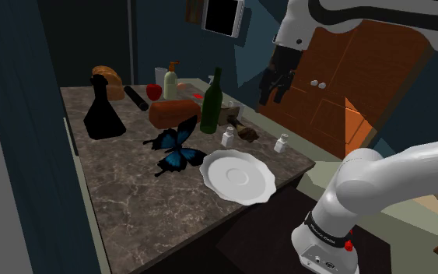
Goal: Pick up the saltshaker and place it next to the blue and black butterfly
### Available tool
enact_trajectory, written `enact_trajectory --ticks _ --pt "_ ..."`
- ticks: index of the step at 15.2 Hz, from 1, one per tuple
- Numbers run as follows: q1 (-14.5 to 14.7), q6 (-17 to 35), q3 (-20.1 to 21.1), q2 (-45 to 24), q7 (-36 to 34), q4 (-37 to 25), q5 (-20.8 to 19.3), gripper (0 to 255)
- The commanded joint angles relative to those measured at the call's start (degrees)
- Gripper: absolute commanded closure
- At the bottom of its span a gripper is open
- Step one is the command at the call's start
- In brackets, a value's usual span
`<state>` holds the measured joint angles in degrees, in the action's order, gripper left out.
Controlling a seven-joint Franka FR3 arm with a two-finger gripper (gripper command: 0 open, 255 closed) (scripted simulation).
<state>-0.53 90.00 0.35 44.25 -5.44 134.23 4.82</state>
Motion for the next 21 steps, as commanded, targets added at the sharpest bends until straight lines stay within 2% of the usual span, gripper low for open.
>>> enact_trajectory --ticks 1,11,21 --pt "0.00 0.00 0.00 0.00 0.00 0.00 0.00 0" --pt "-5.12 9.00 -10.84 -3.89 10.24 7.13 -6.60 0" --pt "-9.42 19.60 -22.31 -15.12 20.74 8.10 -11.27 0"
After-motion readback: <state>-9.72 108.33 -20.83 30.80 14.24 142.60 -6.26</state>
